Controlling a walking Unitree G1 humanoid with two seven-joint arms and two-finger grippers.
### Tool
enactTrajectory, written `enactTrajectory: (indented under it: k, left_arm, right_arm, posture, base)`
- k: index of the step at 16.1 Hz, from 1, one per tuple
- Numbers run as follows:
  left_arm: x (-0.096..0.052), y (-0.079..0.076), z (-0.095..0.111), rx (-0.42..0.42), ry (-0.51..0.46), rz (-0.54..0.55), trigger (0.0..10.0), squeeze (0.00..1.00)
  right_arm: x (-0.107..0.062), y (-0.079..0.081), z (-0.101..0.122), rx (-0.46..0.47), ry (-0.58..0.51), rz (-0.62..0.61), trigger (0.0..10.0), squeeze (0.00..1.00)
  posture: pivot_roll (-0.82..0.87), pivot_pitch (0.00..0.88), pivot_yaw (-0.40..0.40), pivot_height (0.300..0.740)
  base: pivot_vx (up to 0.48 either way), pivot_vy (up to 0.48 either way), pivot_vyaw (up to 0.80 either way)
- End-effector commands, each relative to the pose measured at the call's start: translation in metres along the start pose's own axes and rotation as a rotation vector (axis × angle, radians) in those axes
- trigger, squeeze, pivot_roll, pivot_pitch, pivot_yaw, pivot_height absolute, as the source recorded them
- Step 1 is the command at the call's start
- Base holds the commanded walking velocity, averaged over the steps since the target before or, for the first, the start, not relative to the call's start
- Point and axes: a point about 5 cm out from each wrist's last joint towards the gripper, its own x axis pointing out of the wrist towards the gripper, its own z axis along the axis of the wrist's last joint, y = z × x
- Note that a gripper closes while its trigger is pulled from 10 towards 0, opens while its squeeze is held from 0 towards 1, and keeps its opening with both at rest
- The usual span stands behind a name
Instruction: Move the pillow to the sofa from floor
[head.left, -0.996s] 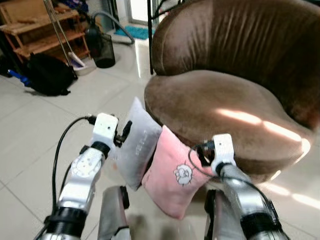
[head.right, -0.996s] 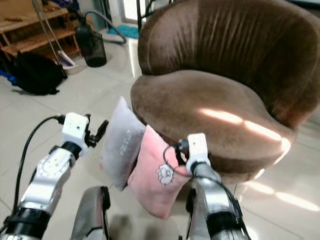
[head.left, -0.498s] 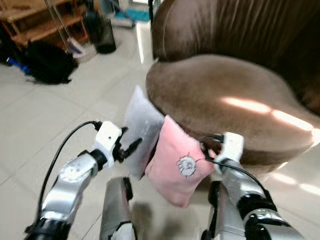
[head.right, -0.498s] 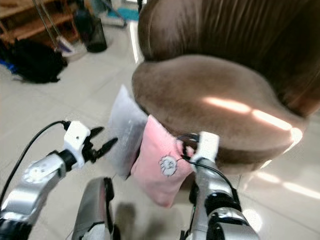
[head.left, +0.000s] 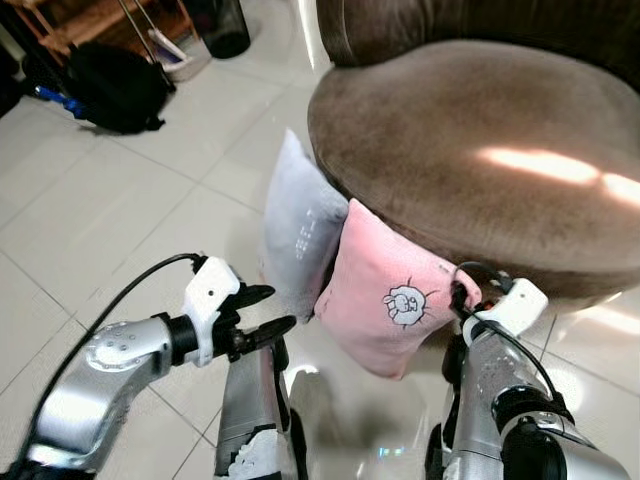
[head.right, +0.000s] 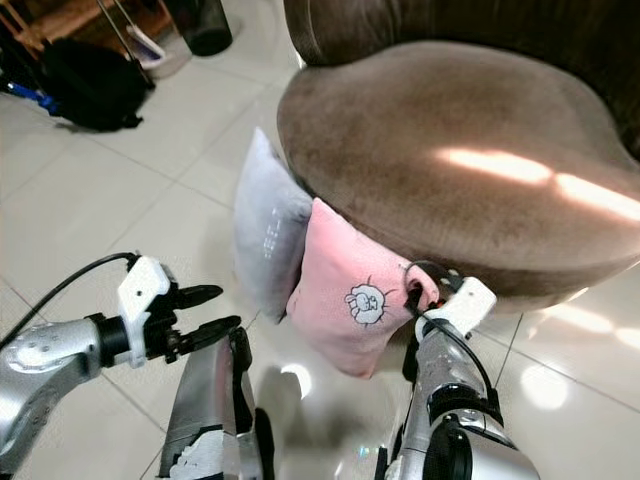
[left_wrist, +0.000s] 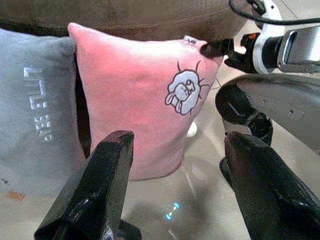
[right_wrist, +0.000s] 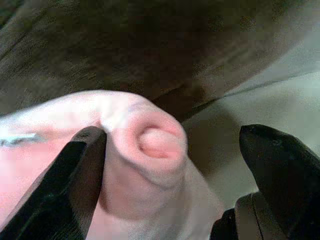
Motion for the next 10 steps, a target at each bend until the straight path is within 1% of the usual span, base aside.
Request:
enactTrajectory:
  k: [1, 2, 3, 4, 5, 6, 7, 8, 9, 10]
  left_arm:
    - [-0.009, 0.000, -0.001, -0.013, 0.017, 0.003, 10.0, 0.00]
    - [-0.011, -0.003, 0.000, -0.025, 0.017, -0.003, 10.0, 0.00]
    - [-0.013, -0.006, 0.001, -0.039, 0.012, -0.006, 10.0, 0.00]
    - [-0.013, -0.006, 0.001, -0.042, 0.011, -0.006, 10.0, 0.00]
    - [-0.014, -0.007, 0.002, -0.046, 0.011, -0.004, 10.0, 0.00]
    - [-0.014, -0.007, 0.002, -0.049, 0.012, -0.006, 10.0, 0.00]
    - [-0.014, -0.007, 0.003, -0.049, 0.012, -0.007, 10.0, 0.00]
    - [-0.014, -0.008, 0.003, -0.048, 0.016, -0.013, 10.0, 0.00]
    - [-0.014, -0.009, 0.002, -0.048, 0.023, -0.018, 10.0, 0.00]
    - [-0.014, -0.009, 0.002, -0.050, 0.026, -0.020, 10.0, 0.00]
  right_arm:
    - [-0.002, -0.001, -0.008, 0.077, 0.016, -0.011, 10.0, 1.00]
    - [-0.001, 0.002, -0.009, 0.185, 0.017, 0.005, 10.0, 1.00]
    - [0.000, 0.007, -0.009, 0.341, 0.024, 0.040, 10.0, 0.99]
    - [0.000, 0.009, -0.009, 0.367, 0.030, 0.060, 10.0, 0.83]
    - [0.000, 0.014, -0.011, 0.394, 0.047, 0.102, 10.0, 0.00]
    - [-0.001, 0.021, -0.012, 0.415, 0.058, 0.173, 10.0, 0.00]
    - [-0.001, 0.024, -0.013, 0.415, 0.062, 0.204, 10.0, 0.00]
    - [-0.003, 0.030, -0.017, 0.359, 0.087, 0.257, 10.0, 0.00]
    - [-0.004, 0.032, -0.022, 0.296, 0.115, 0.277, 10.0, 0.00]
    - [-0.004, 0.032, -0.024, 0.275, 0.125, 0.280, 10.0, 0.00]
  posture:
    - [0.24, 0.294, 0.181, 0.502]
    - [0.24, 0.298, 0.180, 0.502]
    - [0.24, 0.299, 0.178, 0.502]
    - [0.24, 0.299, 0.178, 0.502]
    - [0.24, 0.297, 0.175, 0.502]
    - [0.24, 0.296, 0.174, 0.502]
    - [0.24, 0.296, 0.174, 0.502]
    - [0.24, 0.295, 0.178, 0.502]
    - [0.24, 0.294, 0.179, 0.502]
    - [0.24, 0.293, 0.181, 0.502]
  base:
    - [0.000, 0.000, 0.00]
    - [0.000, 0.000, 0.00]
    - [0.000, 0.000, 0.00]
    - [0.000, 0.000, 0.00]
    - [0.000, 0.000, 0.00]
    - [0.000, 0.000, 0.00]
    - [0.000, 0.000, 0.00]
    - [0.000, 0.000, 0.00]
    - [0.000, 0.000, 0.00]
    - [0.000, 0.000, 0.00]
